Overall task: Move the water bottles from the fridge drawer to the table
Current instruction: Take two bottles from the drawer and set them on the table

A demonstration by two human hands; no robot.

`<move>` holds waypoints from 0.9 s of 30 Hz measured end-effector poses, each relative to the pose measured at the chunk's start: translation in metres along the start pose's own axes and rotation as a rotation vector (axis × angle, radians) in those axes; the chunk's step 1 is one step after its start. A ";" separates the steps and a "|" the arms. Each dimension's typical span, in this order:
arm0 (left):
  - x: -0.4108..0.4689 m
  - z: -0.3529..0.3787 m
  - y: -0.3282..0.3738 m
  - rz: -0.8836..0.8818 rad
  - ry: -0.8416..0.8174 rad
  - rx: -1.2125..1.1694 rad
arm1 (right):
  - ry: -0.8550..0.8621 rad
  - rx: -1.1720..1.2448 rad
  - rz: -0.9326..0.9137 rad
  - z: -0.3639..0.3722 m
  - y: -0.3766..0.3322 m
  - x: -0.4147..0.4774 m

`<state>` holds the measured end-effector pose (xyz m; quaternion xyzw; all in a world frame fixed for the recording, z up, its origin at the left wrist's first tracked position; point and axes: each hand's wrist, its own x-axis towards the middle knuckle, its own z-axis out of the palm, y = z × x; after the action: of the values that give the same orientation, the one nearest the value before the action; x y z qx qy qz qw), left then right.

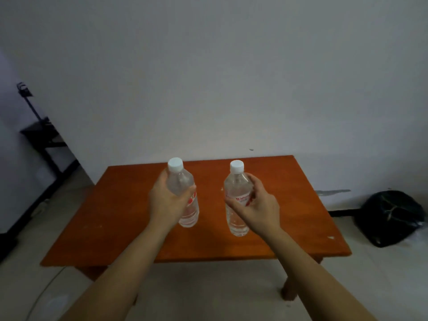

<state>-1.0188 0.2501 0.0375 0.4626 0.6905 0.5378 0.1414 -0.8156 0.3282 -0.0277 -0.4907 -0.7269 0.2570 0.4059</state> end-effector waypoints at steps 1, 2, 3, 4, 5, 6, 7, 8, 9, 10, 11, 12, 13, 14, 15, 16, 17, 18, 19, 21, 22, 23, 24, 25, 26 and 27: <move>0.021 0.001 -0.005 -0.022 0.008 0.013 | -0.016 0.004 -0.003 0.012 0.001 0.022; 0.042 0.001 -0.011 -0.045 0.011 0.026 | -0.032 0.004 -0.006 0.023 0.002 0.043; 0.063 0.000 -0.016 -0.064 0.016 0.036 | -0.050 0.002 -0.012 0.035 0.001 0.064; 0.083 -0.002 -0.021 -0.070 0.025 0.046 | -0.065 0.000 -0.019 0.047 0.000 0.085; 0.103 -0.004 -0.027 -0.068 0.037 0.055 | -0.079 0.002 -0.025 0.060 -0.002 0.106; 0.121 -0.006 -0.034 -0.062 0.049 0.066 | -0.091 0.009 -0.029 0.073 -0.004 0.126; 0.137 -0.007 -0.042 -0.065 0.063 0.076 | -0.106 0.019 -0.030 0.086 -0.006 0.143; 0.150 -0.009 -0.049 -0.073 0.079 0.083 | -0.125 0.028 -0.030 0.100 -0.007 0.158; 0.163 -0.011 -0.057 -0.087 0.094 0.088 | -0.145 0.033 -0.029 0.114 -0.008 0.171; 0.177 -0.013 -0.066 -0.100 0.100 0.100 | -0.159 0.034 -0.025 0.129 -0.009 0.182; 0.191 -0.016 -0.078 -0.115 0.095 0.116 | -0.171 0.031 -0.018 0.143 -0.011 0.194; 0.206 -0.018 -0.090 -0.128 0.078 0.135 | -0.179 0.032 -0.005 0.158 -0.011 0.206; 0.221 -0.019 -0.106 -0.144 0.058 0.153 | -0.190 0.037 0.014 0.173 -0.011 0.217; 0.236 -0.021 -0.122 -0.155 0.037 0.169 | -0.201 0.044 0.034 0.189 -0.010 0.227; 0.252 -0.022 -0.140 -0.168 0.019 0.183 | -0.211 0.045 0.056 0.205 -0.008 0.236; 0.267 -0.022 -0.157 -0.177 -0.004 0.194 | -0.211 0.039 0.080 0.222 -0.006 0.245; 0.283 -0.021 -0.175 -0.192 -0.025 0.206 | -0.209 0.022 0.104 0.238 -0.004 0.253; 0.299 -0.020 -0.190 -0.196 -0.051 0.219 | -0.207 0.003 0.131 0.254 -0.001 0.261; 0.316 -0.020 -0.206 -0.193 -0.076 0.224 | -0.206 -0.015 0.159 0.270 -0.001 0.269; 0.351 -0.018 -0.235 -0.181 -0.130 0.229 | -0.217 -0.055 0.192 0.299 0.003 0.288; 0.368 -0.017 -0.248 -0.186 -0.154 0.238 | -0.228 -0.069 0.202 0.313 0.006 0.298; 0.386 -0.015 -0.262 -0.193 -0.174 0.244 | -0.242 -0.078 0.213 0.326 0.008 0.309; 0.403 -0.013 -0.274 -0.184 -0.186 0.255 | -0.249 -0.078 0.223 0.340 0.009 0.320; 0.418 -0.011 -0.285 -0.172 -0.200 0.276 | -0.252 -0.083 0.231 0.352 0.009 0.331; 0.432 -0.008 -0.295 -0.152 -0.218 0.299 | -0.252 -0.091 0.229 0.364 0.009 0.342; 0.446 -0.006 -0.304 -0.145 -0.238 0.305 | -0.262 -0.122 0.220 0.376 0.008 0.354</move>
<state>-1.4077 0.6010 -0.0914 0.4879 0.7739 0.3569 0.1886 -1.1950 0.6668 -0.1162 -0.5532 -0.7298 0.3170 0.2466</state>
